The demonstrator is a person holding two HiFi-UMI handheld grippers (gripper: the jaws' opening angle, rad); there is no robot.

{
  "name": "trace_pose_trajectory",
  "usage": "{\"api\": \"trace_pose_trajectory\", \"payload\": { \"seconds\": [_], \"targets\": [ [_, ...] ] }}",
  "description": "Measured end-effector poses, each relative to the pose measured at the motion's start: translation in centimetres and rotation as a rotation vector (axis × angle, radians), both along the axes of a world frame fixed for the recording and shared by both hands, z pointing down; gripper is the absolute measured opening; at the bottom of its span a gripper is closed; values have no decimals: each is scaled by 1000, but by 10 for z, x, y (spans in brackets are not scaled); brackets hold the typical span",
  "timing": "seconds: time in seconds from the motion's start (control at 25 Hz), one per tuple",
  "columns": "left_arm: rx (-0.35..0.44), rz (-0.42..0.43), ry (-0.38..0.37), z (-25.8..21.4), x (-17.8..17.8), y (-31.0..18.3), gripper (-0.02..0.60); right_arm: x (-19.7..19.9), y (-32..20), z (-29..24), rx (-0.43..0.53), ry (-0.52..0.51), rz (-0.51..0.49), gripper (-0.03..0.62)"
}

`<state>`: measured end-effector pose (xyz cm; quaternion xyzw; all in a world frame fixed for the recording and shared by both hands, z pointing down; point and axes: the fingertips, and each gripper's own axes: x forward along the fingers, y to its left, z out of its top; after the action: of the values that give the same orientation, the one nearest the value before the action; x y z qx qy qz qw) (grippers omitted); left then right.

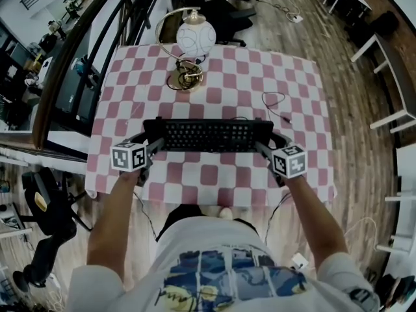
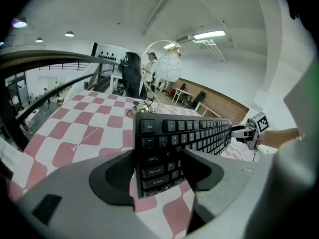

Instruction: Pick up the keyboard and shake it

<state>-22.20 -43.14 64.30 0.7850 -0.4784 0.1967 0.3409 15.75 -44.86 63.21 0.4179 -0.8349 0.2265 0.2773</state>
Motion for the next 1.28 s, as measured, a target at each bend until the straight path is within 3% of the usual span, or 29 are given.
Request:
{"api": "trace_pose_trajectory", "payload": {
  "seconds": [0.68, 1.0, 1.28],
  "targets": [
    [297, -15, -39, -126, 39, 9, 290, 41, 12, -137, 430, 90, -47, 245],
    [385, -22, -47, -169, 59, 18, 288, 59, 18, -195, 613, 141, -71, 245],
    [458, -29, -69, -207, 75, 28, 288, 76, 29, -230, 708, 150, -59, 244]
  ]
}}
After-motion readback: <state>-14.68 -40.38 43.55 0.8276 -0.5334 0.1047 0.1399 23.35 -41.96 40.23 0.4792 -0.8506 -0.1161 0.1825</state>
